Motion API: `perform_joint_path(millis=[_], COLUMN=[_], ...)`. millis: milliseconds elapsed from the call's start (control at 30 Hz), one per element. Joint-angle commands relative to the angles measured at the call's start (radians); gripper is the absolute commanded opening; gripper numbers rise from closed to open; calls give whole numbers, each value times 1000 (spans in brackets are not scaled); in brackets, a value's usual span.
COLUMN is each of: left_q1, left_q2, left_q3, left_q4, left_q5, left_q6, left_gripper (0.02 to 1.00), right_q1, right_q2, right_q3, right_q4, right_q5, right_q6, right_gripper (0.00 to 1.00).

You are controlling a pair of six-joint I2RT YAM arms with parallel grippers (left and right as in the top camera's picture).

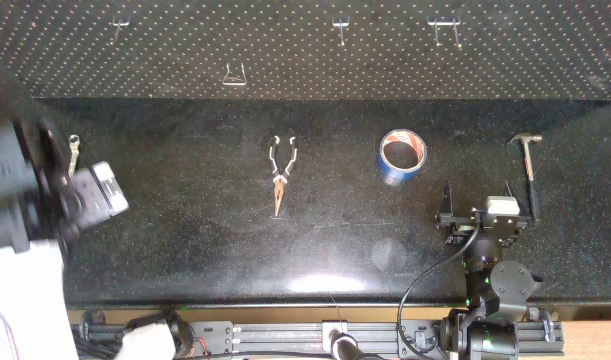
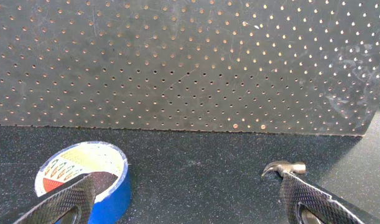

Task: Place Tools Onto Pegboard

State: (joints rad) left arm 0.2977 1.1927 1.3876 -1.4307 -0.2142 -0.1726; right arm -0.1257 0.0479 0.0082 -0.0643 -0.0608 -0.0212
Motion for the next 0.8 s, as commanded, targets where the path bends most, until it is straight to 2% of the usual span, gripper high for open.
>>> perform_joint_path(millis=[33,67,100,133,267,333,633,800], left_q1=[230,331,370,384,415,415,441,403], left_q2=[284,371,431,460,625,699,742,738], left_q3=[34,34,34,34,34,34,-29,-60], left_q4=[111,167,204,248,374,406,436,486], left_q5=[141,184,221,224,269,343,300,248], left_q6=[457,617,774,836,843,888,885,884], left_gripper=[996,993,993,993,993,993,993,993], right_q1=[-5,-5,-5,-5,-5,-5,-5,-5], right_q2=[-5,-5,-5,-5,-5,-5,-5,-5], right_q3=[-3,-3,-3,-3,-3,-3,-3,-3], right_q4=[-3,-3,-3,-3,-3,-3,-3,-3], right_q5=[5,5,5,5,5,5,5,5], right_q6=[-10,-10,-10,-10,-10,-10,-10,-10], right_gripper=[976,976,976,976,974,976,976,976])
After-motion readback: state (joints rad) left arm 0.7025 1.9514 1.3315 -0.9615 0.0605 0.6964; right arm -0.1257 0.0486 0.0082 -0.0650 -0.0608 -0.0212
